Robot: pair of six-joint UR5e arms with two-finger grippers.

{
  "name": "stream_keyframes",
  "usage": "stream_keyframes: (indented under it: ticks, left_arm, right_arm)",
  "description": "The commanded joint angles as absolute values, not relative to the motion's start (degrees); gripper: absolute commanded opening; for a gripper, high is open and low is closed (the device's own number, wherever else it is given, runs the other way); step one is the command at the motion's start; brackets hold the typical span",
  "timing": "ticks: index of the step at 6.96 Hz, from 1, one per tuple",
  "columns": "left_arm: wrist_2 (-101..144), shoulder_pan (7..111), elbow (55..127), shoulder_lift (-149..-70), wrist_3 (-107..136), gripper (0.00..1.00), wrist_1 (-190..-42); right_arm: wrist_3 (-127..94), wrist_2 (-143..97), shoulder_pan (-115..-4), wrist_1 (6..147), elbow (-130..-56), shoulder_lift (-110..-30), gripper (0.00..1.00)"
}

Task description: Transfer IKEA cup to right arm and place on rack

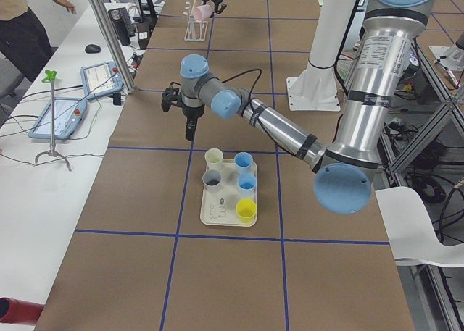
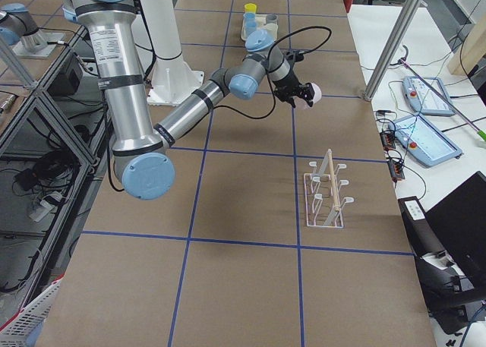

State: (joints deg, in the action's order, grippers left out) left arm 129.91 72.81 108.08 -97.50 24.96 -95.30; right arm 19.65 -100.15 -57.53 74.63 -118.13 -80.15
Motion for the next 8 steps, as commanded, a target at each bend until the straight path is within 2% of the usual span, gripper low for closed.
stream_keyframes:
  ticks: [1, 2, 3, 5, 8]
  left_arm:
    - [130.2, 75.5, 107.5, -95.4, 19.4, 1.0, -95.3]
    - [130.3, 75.5, 107.6, -95.3, 19.4, 1.0, -95.3]
    - [130.8, 75.5, 107.8, -95.3, 19.5, 1.0, -95.3]
    - [131.6, 75.5, 108.2, -94.4, 20.0, 1.0, -95.4]
    - [131.6, 75.4, 108.1, -94.4, 20.1, 1.0, -95.4]
  right_arm:
    - [45.1, -100.5, -68.2, 75.3, -113.9, -82.9, 0.33]
    - [58.7, -100.3, -71.6, 74.6, -109.2, -81.7, 0.33]
    - [68.9, -100.1, -75.0, 74.6, -105.1, -78.8, 0.29]
    - [79.0, -99.7, -77.1, 74.6, -95.0, -71.8, 0.25]
    - [91.7, -93.5, -77.1, 74.7, -87.3, -68.9, 0.24]
